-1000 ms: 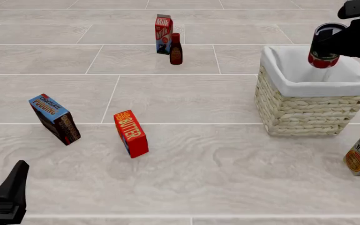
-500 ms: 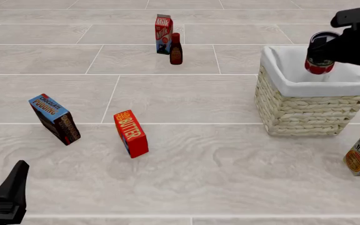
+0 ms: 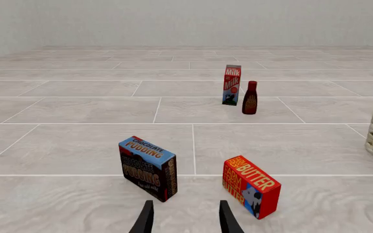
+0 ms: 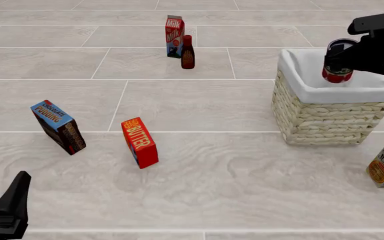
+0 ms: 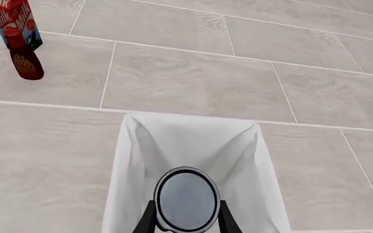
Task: Pick the tomato sauce and place it in the basket.
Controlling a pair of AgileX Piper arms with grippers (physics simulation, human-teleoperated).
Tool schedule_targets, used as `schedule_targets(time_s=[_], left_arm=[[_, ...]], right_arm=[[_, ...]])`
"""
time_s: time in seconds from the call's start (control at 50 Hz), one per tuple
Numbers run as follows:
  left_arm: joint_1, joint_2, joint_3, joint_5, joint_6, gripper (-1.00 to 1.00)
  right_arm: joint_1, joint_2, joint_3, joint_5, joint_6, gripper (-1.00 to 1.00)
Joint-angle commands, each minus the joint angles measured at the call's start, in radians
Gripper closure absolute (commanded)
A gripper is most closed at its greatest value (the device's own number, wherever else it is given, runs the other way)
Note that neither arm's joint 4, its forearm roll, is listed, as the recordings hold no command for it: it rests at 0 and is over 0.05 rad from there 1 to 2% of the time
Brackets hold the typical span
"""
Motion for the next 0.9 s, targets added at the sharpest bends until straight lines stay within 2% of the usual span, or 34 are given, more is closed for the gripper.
schedule_targets(time_s=[0.02, 0.9], left_arm=[[0.000, 0.000, 0.000, 0.000, 0.000, -1.00], [0.000, 0.000, 0.000, 0.000, 0.000, -1.00]], right_arm=[[-0.004, 0.008, -0.002, -0.006, 0.018, 1.00], [-0.011, 0.047, 0.008, -0.029, 0.013, 1.00]])
